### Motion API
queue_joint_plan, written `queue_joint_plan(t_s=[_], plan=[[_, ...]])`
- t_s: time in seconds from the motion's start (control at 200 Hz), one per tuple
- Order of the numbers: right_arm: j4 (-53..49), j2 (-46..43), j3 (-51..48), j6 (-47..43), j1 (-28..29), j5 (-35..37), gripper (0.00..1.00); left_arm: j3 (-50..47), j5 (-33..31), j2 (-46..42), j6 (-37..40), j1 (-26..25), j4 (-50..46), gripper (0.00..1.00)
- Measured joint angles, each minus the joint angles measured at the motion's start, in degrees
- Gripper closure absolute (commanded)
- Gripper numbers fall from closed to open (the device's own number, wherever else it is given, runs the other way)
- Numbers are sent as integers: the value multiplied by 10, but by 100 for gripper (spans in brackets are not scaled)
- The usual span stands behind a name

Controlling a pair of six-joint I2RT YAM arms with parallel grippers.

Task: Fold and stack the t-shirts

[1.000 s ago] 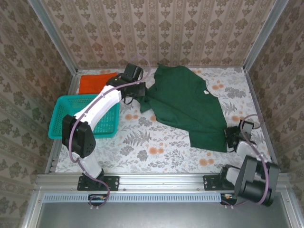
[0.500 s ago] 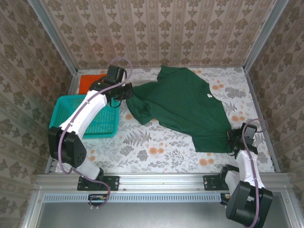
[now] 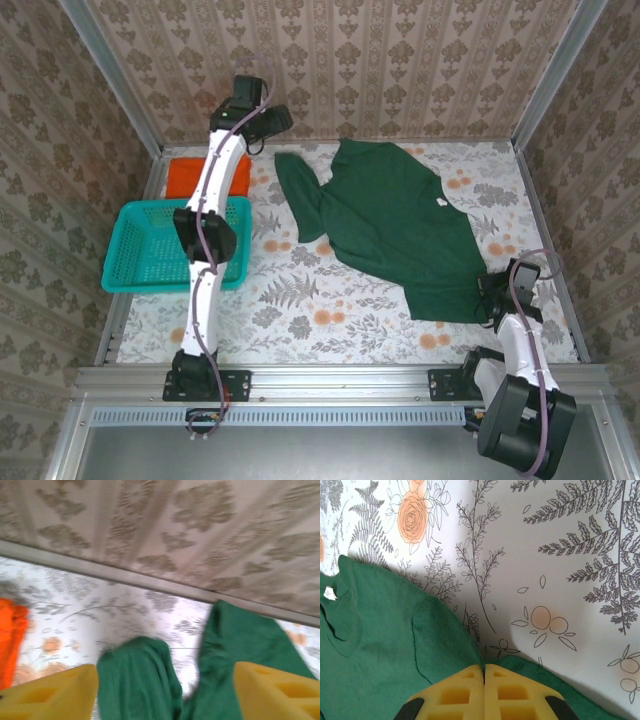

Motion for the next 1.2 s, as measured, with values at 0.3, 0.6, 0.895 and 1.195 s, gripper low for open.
queue_joint_plan(t_s=[0.3, 0.6, 0.895, 1.195], plan=[[6, 41, 9, -17, 0, -11, 100, -520, -82, -312, 19, -82, 77, 53], [26, 75, 28, -19, 20, -13, 100, -795, -26, -432, -26, -220, 189, 98], [35, 98, 31, -25, 30, -13, 100, -803, -9, -334, -9, -215, 195, 77], [45, 101, 31, -30, 30, -13, 100, -753, -6, -280, 7, -206, 202, 52]])
